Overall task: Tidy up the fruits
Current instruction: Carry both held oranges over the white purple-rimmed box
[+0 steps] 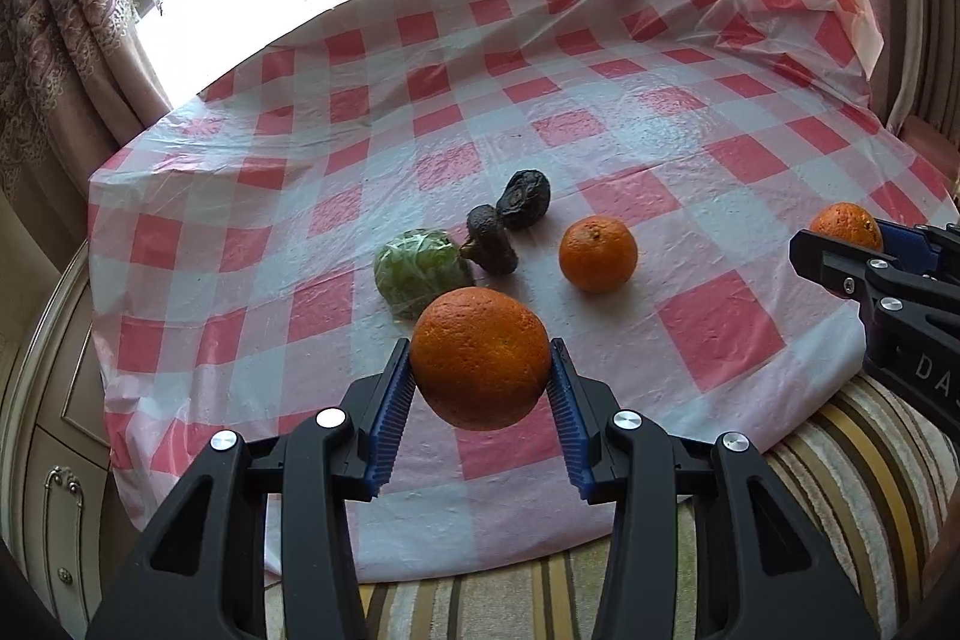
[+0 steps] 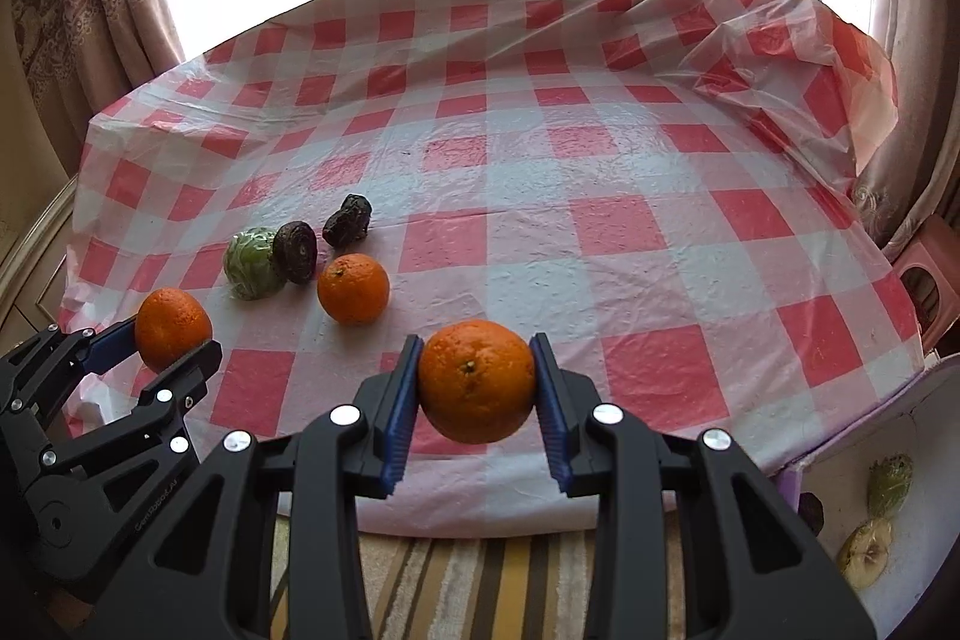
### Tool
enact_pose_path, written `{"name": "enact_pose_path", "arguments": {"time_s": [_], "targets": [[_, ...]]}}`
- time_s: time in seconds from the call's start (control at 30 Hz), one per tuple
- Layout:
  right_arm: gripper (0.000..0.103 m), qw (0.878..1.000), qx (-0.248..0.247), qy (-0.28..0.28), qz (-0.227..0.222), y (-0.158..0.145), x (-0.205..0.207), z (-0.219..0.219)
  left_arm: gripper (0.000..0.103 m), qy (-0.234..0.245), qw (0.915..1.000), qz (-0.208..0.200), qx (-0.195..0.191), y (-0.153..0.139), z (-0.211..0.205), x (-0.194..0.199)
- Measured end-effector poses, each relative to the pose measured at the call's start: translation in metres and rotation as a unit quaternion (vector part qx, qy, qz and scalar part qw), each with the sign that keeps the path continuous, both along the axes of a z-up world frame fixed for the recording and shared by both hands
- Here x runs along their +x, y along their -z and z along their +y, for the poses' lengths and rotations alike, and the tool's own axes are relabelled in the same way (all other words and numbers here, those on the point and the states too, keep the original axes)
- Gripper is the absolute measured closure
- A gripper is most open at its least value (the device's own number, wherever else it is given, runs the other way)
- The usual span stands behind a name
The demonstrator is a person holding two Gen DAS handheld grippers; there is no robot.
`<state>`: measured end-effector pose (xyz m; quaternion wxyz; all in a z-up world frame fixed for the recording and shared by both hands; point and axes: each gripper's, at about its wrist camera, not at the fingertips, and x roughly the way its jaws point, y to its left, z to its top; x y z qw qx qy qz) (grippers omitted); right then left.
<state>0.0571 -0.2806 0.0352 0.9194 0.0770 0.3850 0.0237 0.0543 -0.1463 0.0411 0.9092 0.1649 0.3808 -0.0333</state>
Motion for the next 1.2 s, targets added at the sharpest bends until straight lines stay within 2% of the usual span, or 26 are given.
{"name": "enact_pose_path", "arguments": {"time_s": [0.33, 0.57, 0.8, 0.9, 1.07, 1.2], "targets": [[0.067, 0.998, -0.002, 0.065, -0.007, -0.007, -0.033, -0.070, 0.061, 0.083, 0.9965, -0.002, 0.006, -0.004, -0.075, -0.014], [0.067, 0.994, -0.005, 0.109, -0.001, -0.005, -0.058, -0.122, 0.061, 0.157, 0.9876, 0.004, -0.002, -0.007, -0.134, -0.028], [0.067, 0.981, -0.020, 0.192, 0.023, 0.003, -0.083, -0.204, 0.061, 0.254, 0.9673, 0.001, -0.004, -0.012, -0.203, -0.054], [0.067, 0.975, -0.040, 0.213, 0.041, 0.009, -0.090, -0.230, 0.061, 0.300, 0.9536, 0.019, -0.011, -0.004, -0.230, -0.064], [0.067, 0.970, -0.057, 0.221, 0.084, 0.034, -0.092, -0.259, 0.061, 0.353, 0.9326, 0.076, -0.008, 0.025, -0.270, -0.073], [0.067, 0.968, -0.059, 0.213, 0.119, 0.057, -0.084, -0.268, 0.061, 0.372, 0.9205, 0.118, 0.020, 0.057, -0.291, -0.076]]}}
